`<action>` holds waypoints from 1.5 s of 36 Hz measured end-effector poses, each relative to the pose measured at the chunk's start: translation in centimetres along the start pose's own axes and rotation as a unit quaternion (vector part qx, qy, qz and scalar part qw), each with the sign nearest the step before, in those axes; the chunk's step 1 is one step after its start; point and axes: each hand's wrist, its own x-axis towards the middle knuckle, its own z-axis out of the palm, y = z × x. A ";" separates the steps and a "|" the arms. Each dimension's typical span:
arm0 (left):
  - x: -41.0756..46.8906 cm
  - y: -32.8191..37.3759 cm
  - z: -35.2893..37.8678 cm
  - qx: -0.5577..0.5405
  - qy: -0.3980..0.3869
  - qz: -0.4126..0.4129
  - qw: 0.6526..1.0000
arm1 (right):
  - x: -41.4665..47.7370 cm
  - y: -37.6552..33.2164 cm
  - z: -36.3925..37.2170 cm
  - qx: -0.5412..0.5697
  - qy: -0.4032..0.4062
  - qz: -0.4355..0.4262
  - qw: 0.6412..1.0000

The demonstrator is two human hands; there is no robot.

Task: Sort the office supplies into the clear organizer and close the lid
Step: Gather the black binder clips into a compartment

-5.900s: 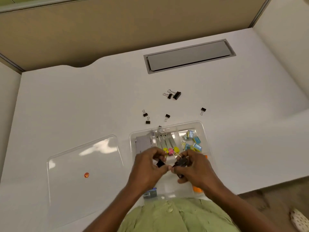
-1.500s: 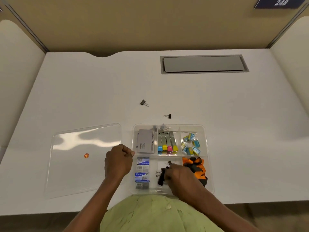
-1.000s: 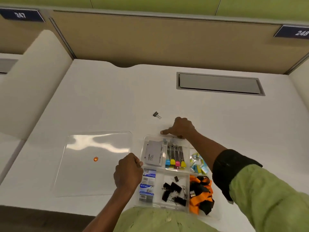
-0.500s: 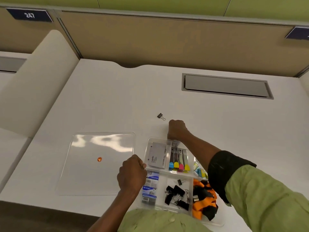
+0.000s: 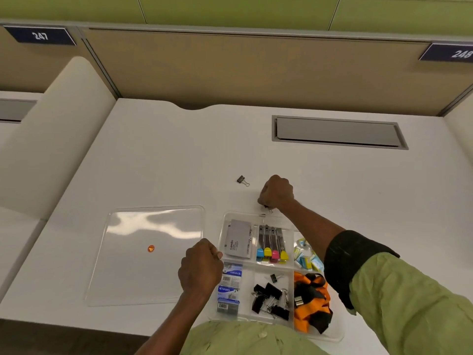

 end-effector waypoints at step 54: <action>1.3 -0.9 0.3 -0.086 -0.034 -0.055 0.994 | 1.8 3.1 1.2 -0.069 -0.083 -0.256 0.961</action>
